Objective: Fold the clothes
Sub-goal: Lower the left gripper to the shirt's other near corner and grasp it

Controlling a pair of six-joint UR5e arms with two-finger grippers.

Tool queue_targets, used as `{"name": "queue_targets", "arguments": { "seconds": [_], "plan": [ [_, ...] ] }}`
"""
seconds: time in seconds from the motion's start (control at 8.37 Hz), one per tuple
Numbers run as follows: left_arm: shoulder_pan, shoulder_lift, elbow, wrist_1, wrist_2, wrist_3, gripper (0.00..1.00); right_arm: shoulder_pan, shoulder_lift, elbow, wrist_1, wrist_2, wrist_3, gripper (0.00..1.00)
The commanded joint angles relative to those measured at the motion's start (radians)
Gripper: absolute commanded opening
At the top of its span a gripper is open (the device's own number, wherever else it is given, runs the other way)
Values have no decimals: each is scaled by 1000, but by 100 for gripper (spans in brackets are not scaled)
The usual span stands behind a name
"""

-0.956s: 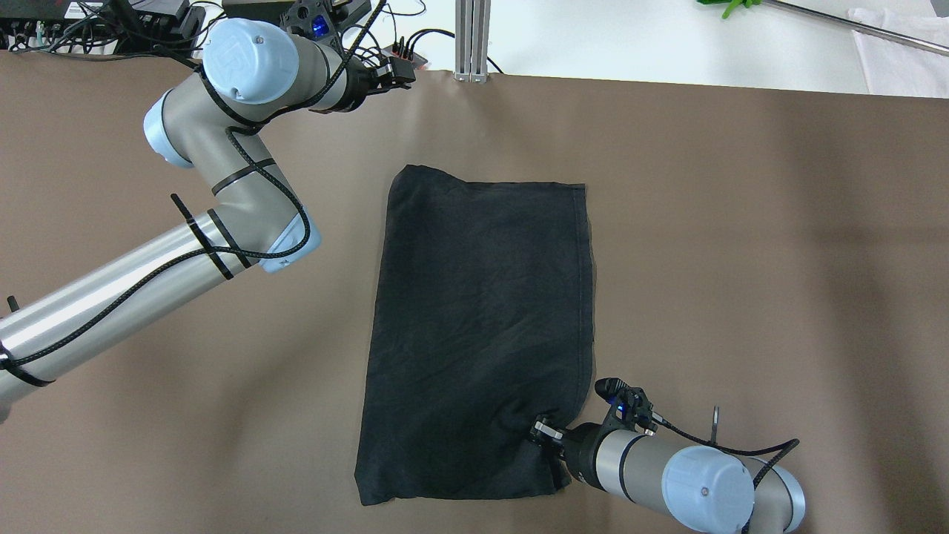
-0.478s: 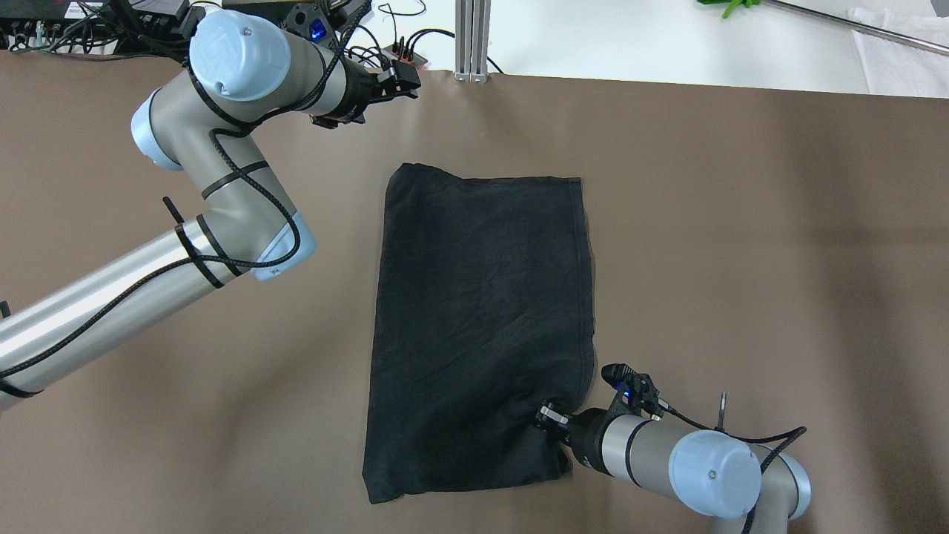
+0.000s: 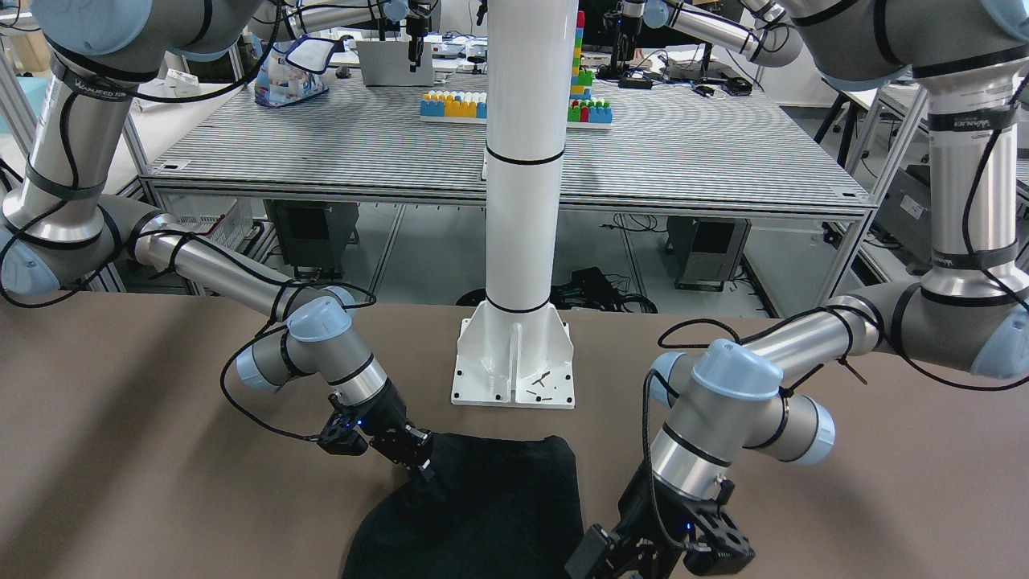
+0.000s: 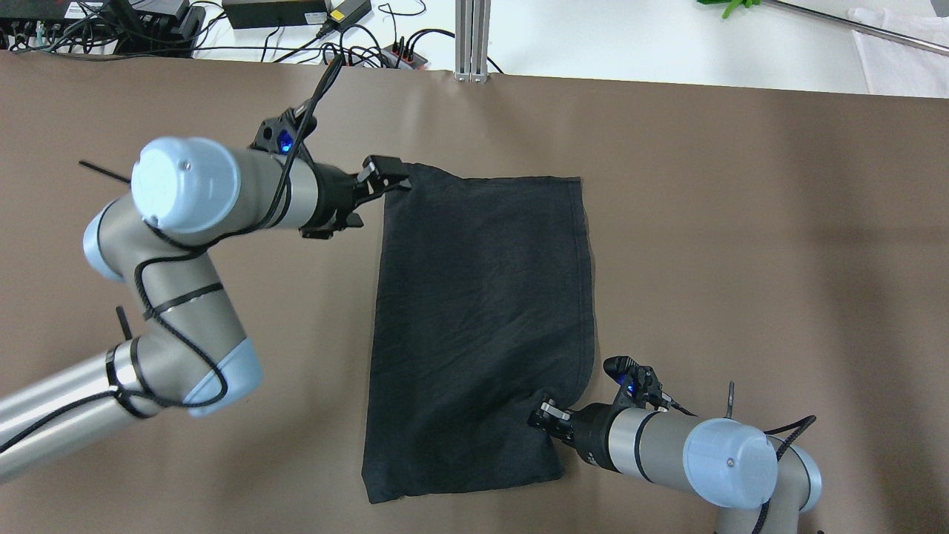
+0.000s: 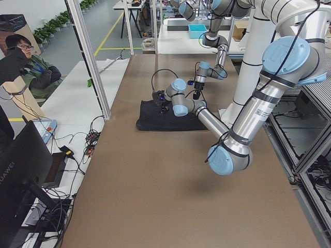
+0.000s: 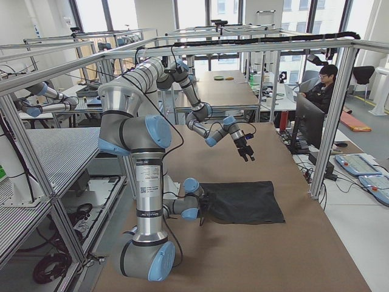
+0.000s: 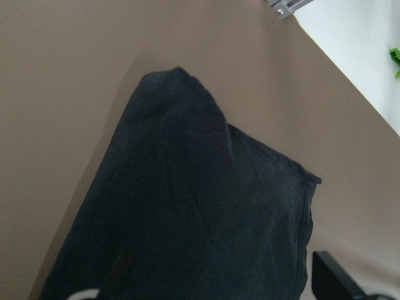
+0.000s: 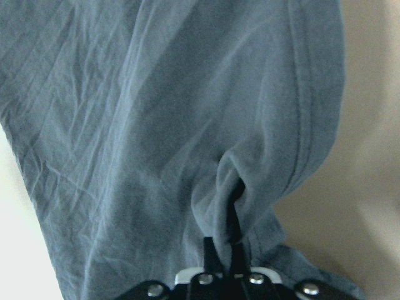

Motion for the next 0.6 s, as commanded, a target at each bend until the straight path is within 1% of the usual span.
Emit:
{"name": "queue_targets", "arguments": {
  "seconds": [0.0,0.24,0.36,0.48],
  "plan": [
    [166,172,-196,2,128,-112,100,2,-11,44,-1,5,0,0],
    [311,281,-263,-17,269,-139,100,1,-9,47,0,0,-2,0],
    [376,318,-290,-32,337,-180,100,-1,-8,47,0,-4,-21,0],
    [437,352,-294,-111,383,-239,100,-2,-8,47,0,-6,-32,0]
  ]
}}
